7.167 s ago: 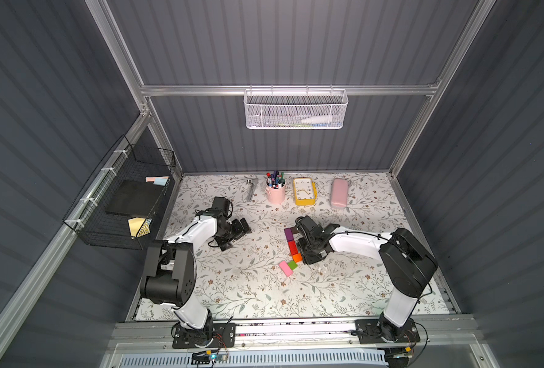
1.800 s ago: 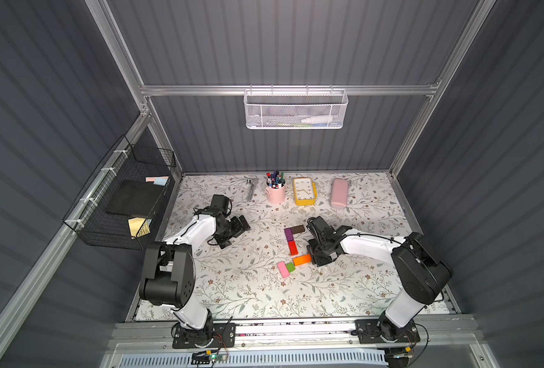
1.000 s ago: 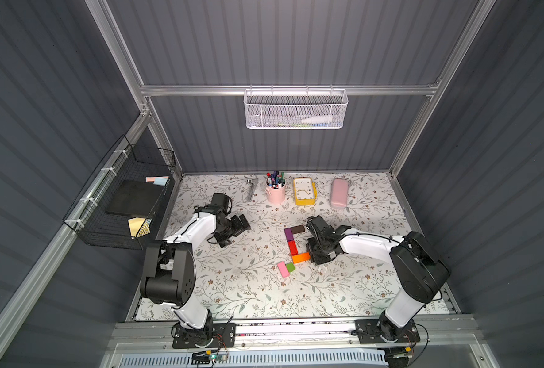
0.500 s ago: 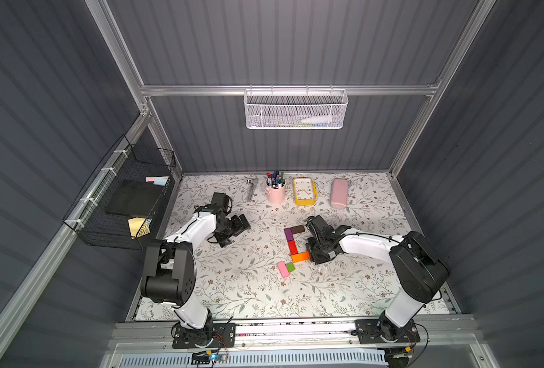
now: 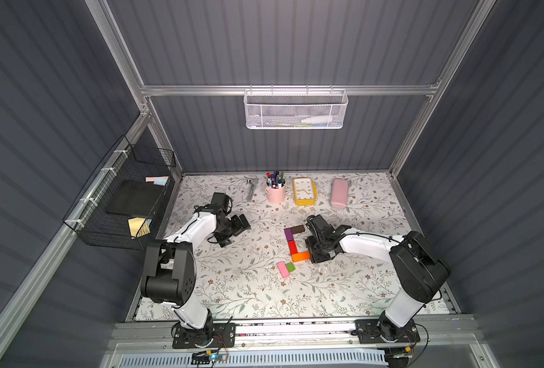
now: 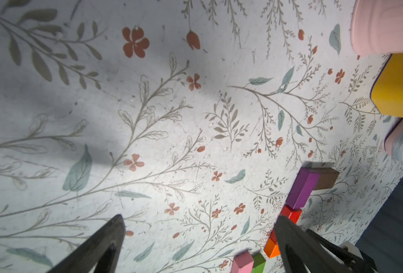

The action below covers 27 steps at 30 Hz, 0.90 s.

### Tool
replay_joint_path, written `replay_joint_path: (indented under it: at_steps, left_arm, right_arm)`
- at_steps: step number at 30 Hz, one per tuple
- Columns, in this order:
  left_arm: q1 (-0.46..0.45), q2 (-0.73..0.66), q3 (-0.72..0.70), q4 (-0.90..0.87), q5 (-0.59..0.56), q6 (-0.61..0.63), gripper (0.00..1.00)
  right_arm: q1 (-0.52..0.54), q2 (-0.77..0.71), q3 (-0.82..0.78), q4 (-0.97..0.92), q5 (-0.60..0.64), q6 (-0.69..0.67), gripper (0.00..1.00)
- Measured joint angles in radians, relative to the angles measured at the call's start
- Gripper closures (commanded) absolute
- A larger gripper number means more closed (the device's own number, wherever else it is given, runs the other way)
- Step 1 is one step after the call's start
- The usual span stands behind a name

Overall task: Assemble the number 6 with building blocks
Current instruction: Assemble the building block at the center of the board.

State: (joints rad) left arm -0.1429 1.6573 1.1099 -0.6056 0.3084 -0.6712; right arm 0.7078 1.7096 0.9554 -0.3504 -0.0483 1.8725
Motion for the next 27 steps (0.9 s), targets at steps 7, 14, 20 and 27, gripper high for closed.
replay_joint_path:
  at_steps: [7, 14, 20, 27]
  left_arm:
    - [0.000, 0.000, 0.000, 0.000, 0.000, 0.000, 0.01]
    - [0.000, -0.006, -0.018, 0.005, -0.001, -0.001, 0.01]
    - [0.000, -0.018, -0.047, 0.014, -0.005, -0.009, 0.01]
    - [0.000, -0.019, -0.051, 0.037, -0.013, -0.027, 0.01]
  right_arm:
    - [0.009, -0.018, 0.016, -0.040, 0.005, -0.014, 0.47]
    - [0.062, -0.147, 0.029, -0.112, 0.014, -0.019, 0.47]
    - [0.069, -0.150, 0.105, -0.139, 0.023, -0.174, 0.47]
    - [0.087, 0.154, 0.572, -0.286, -0.015, -0.600, 0.48]
